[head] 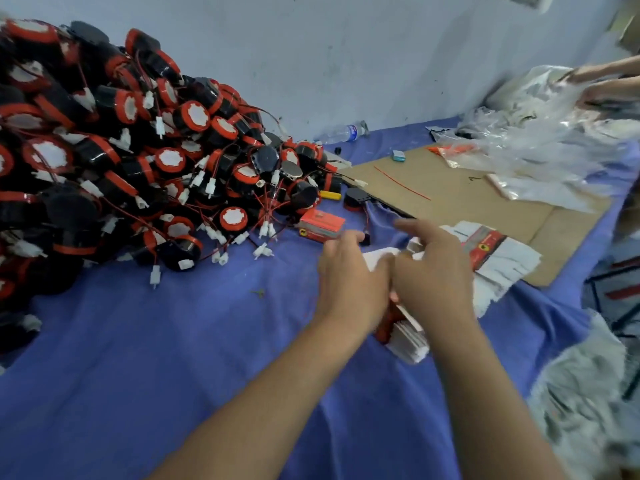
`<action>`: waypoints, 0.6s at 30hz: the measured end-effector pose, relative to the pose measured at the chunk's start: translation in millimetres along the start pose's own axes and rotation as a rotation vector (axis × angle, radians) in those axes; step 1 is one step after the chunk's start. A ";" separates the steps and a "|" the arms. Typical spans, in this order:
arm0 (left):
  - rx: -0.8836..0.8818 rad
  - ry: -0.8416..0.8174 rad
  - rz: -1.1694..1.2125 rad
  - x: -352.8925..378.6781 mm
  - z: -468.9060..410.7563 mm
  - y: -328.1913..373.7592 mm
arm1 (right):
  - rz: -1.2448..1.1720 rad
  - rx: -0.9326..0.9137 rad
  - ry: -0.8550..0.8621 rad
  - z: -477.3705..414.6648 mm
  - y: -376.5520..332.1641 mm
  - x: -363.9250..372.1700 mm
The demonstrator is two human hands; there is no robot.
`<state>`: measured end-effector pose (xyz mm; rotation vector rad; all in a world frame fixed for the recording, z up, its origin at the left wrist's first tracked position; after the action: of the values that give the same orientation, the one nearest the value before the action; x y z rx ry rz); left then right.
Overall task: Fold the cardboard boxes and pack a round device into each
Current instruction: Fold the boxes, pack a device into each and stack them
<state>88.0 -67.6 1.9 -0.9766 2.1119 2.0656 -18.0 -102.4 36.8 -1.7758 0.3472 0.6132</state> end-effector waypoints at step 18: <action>0.042 -0.084 -0.123 42.8 30.1 33.4 | 0.411 0.161 -0.052 7.8 73.3 -61.9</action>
<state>26.8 -60.1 9.4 -0.9700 1.9930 1.9606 -109.2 -121.0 12.0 -1.5397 0.7155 0.8925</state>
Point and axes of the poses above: each hand's wrist, its own z-axis away from the middle knuckle, its own x-axis out of the palm, y = z × x, the point moved 3 cm from there along -z, towards the middle knuckle, and after that the axes turned 8 degrees about -y, right-handed, at the moved point
